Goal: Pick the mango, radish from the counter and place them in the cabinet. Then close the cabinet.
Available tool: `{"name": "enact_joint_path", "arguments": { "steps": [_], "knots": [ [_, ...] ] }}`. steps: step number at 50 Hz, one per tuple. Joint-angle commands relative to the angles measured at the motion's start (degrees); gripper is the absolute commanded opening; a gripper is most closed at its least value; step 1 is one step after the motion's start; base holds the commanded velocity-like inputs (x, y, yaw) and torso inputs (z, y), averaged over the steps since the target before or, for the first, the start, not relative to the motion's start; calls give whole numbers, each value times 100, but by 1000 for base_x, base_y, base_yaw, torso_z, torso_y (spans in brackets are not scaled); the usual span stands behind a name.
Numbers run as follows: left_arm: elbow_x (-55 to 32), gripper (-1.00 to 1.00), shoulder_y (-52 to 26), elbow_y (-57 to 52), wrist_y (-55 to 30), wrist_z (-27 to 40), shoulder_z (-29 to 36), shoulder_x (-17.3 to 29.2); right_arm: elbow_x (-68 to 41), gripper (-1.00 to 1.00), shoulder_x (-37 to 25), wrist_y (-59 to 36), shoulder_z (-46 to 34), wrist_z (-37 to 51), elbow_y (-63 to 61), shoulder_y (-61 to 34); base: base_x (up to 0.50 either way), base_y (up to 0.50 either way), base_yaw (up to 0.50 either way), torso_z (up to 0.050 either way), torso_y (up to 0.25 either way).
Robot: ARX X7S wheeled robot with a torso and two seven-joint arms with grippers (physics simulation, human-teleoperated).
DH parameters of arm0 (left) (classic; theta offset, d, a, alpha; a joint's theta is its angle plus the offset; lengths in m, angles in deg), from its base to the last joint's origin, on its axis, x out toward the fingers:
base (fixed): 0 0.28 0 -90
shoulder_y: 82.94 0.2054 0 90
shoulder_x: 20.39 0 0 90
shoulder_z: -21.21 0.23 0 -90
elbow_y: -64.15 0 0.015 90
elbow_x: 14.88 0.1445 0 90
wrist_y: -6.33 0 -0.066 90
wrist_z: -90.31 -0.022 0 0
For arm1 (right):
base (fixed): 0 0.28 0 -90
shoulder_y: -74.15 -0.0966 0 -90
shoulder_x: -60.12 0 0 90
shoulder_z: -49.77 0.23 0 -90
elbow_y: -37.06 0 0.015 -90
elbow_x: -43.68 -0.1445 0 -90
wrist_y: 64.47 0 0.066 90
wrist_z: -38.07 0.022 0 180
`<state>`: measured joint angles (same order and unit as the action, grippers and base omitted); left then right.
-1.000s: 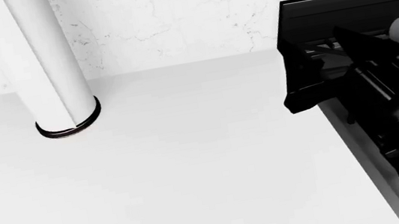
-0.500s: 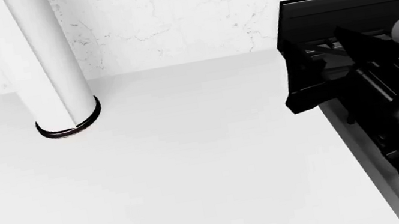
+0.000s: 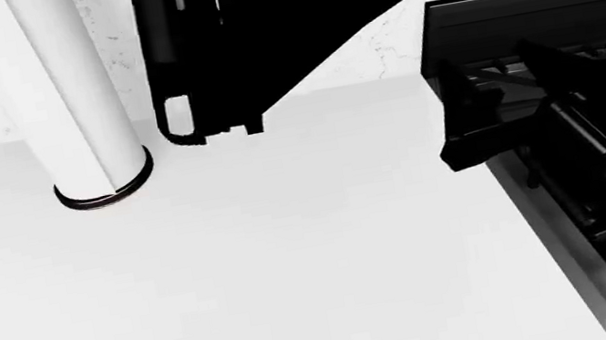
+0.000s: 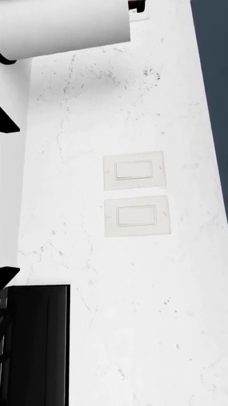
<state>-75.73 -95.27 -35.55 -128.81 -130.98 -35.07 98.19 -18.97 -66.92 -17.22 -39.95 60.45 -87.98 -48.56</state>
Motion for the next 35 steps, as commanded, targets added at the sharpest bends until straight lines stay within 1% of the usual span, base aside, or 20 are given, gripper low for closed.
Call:
{"name": "enact_joint_path", "arguments": {
  "steps": [1, 8, 14, 20, 24, 26, 27, 29, 31, 35],
  "knots": [
    [299, 100, 211, 218, -529, 713, 420, 12, -53, 100, -50, 22, 69, 18, -14, 18, 0, 0, 0, 0, 0],
    [672, 100, 547, 509, -591, 1361, 574, 5, -33, 100, -61, 76, 104, -3, -7, 78, 0, 0, 0, 0, 0],
    [788, 100, 954, 384, -639, 1617, 729, 172, -49, 100, -74, 100, 139, 5, -12, 116, 0, 0, 0, 0, 0],
    [899, 100, 1324, 303, -564, 1901, 752, 317, -103, 100, -105, 91, 177, 37, -33, 106, 0, 0, 0, 0, 0],
    [1081, 100, 1512, 422, -513, 2401, 663, 331, -140, 100, -119, 124, 240, 76, -127, 119, 0, 0, 0, 0, 0],
    [1044, 100, 1585, 461, -569, 2642, 562, 324, -88, 100, -102, 198, 287, 93, -184, 128, 0, 0, 0, 0, 0],
    [941, 100, 1642, 453, -680, 2886, 440, 316, -148, 100, -68, 230, 364, 179, -208, 125, 0, 0, 0, 0, 0],
    [813, 100, 1749, 342, -822, 3216, 302, 341, -199, 100, -35, 265, 479, 355, -260, 105, 0, 0, 0, 0, 0],
    [707, 100, 1940, 144, -788, 3487, 120, 406, -85, 100, -31, 372, 590, 440, -358, 118, 0, 0, 0, 0, 0],
    [595, 100, 2196, -192, -766, 3877, -80, 504, -67, 100, -59, 518, 868, 631, -537, 93, 0, 0, 0, 0, 0]
  ]
}}
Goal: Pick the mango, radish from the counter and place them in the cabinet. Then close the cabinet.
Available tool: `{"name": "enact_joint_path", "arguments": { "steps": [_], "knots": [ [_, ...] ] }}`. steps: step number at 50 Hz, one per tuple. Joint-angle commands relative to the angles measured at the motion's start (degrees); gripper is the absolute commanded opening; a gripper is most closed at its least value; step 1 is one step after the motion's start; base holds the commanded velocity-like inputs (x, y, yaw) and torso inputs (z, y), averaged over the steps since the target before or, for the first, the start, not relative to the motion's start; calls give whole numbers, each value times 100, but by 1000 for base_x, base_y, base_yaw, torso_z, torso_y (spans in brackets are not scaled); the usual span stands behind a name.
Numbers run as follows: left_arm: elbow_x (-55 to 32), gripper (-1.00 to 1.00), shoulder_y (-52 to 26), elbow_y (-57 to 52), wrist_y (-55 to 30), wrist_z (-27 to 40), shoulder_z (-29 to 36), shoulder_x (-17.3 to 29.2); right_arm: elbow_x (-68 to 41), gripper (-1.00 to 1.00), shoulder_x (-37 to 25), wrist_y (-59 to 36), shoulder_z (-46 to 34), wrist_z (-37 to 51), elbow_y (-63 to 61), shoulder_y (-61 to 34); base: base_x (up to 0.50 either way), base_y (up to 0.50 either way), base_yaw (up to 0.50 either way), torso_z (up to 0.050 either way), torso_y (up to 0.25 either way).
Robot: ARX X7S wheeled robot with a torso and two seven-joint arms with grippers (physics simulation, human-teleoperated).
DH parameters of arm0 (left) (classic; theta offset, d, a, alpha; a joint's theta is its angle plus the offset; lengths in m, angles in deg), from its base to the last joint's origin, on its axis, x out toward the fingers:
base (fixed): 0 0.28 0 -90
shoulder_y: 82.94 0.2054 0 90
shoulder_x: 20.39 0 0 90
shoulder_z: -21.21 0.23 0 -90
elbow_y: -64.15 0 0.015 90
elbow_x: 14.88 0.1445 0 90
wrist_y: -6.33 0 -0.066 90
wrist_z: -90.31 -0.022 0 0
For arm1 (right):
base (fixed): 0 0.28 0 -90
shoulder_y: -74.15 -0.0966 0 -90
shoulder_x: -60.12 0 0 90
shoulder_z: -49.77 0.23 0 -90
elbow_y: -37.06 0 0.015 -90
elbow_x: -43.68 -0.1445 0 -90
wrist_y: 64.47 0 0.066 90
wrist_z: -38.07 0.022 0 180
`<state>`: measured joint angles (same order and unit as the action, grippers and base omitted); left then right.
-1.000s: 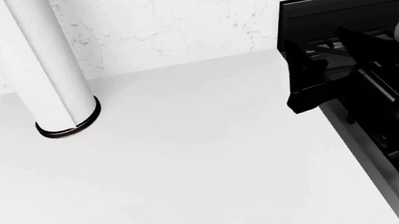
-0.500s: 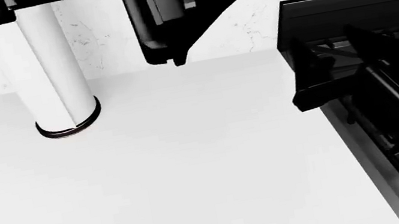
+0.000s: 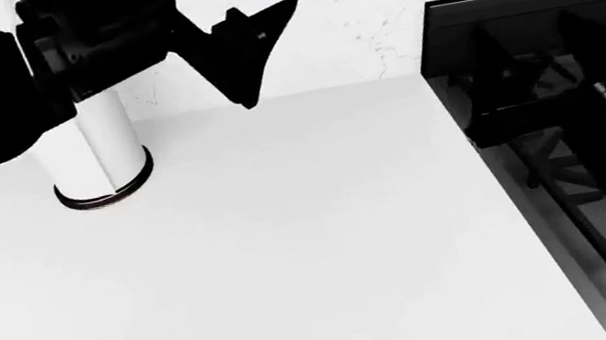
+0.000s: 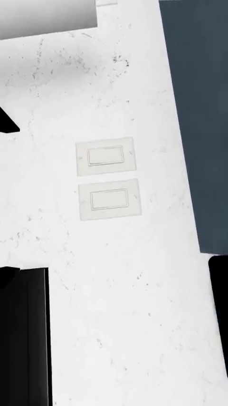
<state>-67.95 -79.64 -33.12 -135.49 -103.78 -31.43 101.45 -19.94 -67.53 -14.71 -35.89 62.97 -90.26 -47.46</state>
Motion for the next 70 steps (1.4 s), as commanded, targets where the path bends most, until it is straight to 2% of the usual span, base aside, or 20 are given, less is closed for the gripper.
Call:
{"name": "enact_joint_path", "arguments": {
  "steps": [1, 9, 22, 49, 70],
  "knots": [
    [-162, 100, 688, -496, -66, 1255, -474, 191, 6, 100, -13, 273, 526, 450, -329, -45, 0, 0, 0, 0, 0],
    [-449, 100, 938, -913, -72, 1645, -757, 263, -273, 100, -88, 291, 954, 942, -237, -288, 0, 0, 0, 0, 0],
    [-750, 100, 1127, -1282, -10, 1689, -953, 402, -1190, 100, -67, 248, 1310, 1725, 239, -1066, 0, 0, 0, 0, 0],
    [-610, 100, 1191, -1302, 108, 1730, -902, 418, -2558, 100, 975, 1139, 1826, 1720, 623, -1611, 0, 0, 0, 0, 0],
    [-573, 100, 1286, -1327, 152, 1745, -860, 464, -2969, 100, 1293, 1450, 1630, 2021, 613, -2593, 0, 0, 0, 0, 0]
  ]
}}
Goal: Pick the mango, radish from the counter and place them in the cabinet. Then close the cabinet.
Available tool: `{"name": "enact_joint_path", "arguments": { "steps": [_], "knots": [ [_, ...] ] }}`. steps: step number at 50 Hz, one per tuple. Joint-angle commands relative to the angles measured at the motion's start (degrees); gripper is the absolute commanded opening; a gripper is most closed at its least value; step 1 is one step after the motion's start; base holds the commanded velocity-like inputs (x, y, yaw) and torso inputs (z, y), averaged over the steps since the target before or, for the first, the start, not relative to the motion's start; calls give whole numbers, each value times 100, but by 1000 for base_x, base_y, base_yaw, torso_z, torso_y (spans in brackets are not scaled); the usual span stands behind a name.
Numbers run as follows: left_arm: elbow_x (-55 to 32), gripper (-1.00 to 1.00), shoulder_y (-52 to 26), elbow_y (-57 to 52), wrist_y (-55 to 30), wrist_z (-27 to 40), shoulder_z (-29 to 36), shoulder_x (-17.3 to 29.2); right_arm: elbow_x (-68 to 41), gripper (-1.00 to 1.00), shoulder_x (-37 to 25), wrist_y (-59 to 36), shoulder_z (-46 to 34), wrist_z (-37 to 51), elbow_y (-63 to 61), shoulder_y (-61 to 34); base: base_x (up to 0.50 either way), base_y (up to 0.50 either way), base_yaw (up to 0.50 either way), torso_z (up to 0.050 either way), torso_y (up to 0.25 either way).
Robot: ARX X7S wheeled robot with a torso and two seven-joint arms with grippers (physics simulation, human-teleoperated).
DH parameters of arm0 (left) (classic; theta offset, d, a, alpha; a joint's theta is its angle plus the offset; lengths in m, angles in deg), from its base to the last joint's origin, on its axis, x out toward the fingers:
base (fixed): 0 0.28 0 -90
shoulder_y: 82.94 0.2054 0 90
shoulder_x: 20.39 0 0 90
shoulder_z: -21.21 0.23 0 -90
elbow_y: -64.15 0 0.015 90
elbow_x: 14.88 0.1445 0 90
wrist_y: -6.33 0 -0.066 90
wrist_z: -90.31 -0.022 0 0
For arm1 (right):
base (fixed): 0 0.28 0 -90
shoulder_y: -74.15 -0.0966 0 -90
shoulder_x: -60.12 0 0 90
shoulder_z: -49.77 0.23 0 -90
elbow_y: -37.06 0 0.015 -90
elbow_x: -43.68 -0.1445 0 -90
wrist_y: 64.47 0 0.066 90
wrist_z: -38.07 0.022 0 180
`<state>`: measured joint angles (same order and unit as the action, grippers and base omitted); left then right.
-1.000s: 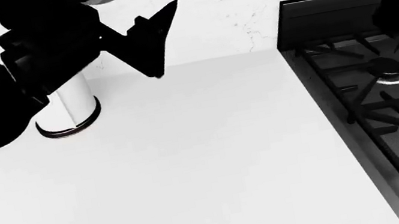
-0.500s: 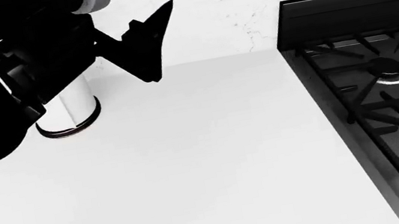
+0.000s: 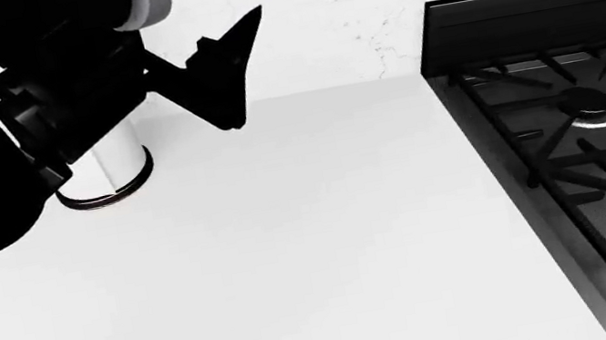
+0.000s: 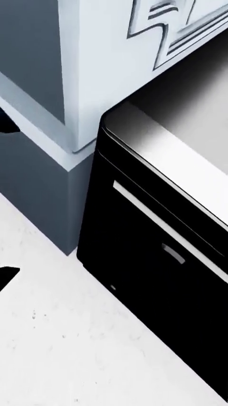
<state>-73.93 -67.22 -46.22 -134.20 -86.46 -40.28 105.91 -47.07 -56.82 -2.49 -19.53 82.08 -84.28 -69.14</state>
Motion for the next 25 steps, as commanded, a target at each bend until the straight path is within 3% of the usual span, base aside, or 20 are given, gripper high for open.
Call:
{"name": "enact_joint_path", "arguments": {
  "steps": [1, 25],
  "knots": [
    [30, 100, 52, -23, 25, 11, 32, 20, -280, 100, 244, 253, 9, 115, 17, -433, 0, 0, 0, 0, 0],
    [56, 100, 158, -69, 116, 44, 31, 60, -382, 100, 930, 1004, 409, -310, -150, -582, 0, 0, 0, 0, 0]
  ]
}}
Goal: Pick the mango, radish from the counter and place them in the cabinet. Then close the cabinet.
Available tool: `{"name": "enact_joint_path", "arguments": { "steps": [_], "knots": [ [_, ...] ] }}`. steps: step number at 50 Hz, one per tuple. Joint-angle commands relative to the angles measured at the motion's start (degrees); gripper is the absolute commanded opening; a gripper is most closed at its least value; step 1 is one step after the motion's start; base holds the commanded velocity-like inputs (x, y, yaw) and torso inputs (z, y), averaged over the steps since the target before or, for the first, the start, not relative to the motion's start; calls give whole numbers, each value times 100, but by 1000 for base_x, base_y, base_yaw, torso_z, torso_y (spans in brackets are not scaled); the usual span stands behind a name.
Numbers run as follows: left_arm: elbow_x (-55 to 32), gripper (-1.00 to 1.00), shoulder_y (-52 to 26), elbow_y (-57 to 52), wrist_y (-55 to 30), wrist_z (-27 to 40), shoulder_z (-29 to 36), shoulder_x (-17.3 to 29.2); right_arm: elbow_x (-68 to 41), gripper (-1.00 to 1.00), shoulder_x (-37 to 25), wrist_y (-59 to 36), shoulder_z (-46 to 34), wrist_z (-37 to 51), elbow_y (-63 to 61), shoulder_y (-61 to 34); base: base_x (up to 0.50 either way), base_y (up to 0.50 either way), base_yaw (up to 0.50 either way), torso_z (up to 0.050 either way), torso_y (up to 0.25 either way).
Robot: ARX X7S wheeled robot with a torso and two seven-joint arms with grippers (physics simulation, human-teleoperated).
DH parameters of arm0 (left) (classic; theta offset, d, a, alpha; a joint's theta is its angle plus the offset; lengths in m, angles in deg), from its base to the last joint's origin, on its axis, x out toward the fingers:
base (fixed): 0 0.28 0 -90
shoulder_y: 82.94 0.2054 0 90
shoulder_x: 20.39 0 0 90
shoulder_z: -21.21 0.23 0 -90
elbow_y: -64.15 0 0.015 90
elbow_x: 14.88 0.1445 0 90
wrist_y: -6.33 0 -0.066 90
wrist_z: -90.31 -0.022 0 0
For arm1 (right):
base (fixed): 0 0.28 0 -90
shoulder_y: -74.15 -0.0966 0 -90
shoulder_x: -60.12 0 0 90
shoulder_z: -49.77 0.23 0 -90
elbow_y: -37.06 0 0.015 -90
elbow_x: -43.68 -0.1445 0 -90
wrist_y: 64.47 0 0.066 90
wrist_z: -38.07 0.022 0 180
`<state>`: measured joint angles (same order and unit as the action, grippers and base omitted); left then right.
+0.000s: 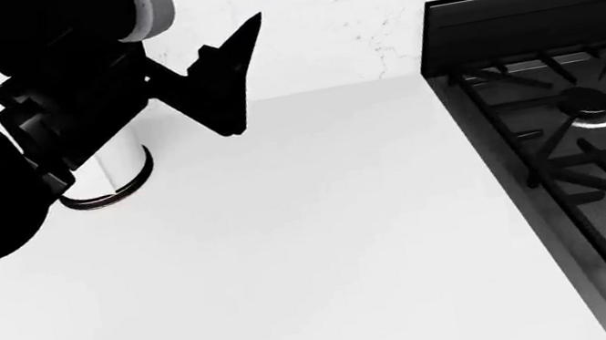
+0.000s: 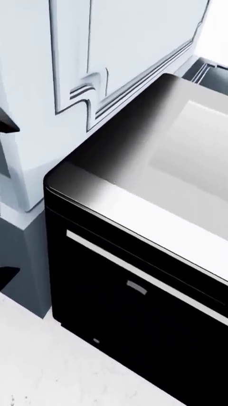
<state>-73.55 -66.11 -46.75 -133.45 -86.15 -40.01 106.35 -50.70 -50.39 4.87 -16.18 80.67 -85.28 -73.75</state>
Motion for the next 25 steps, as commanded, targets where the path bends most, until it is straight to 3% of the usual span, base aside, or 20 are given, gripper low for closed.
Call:
{"name": "enact_joint_path", "arguments": {
  "steps": [1, 25],
  "knots": [
    [20, 100, 49, -15, 44, 14, 5, 16, -14, 100, 298, 271, 58, -183, -43, -130, 0, 0, 0, 0, 0],
    [50, 100, 117, -50, 106, 7, 31, 59, 21, 100, 455, 255, -511, -274, 114, -914, 0, 0, 0, 0, 0]
  ]
}}
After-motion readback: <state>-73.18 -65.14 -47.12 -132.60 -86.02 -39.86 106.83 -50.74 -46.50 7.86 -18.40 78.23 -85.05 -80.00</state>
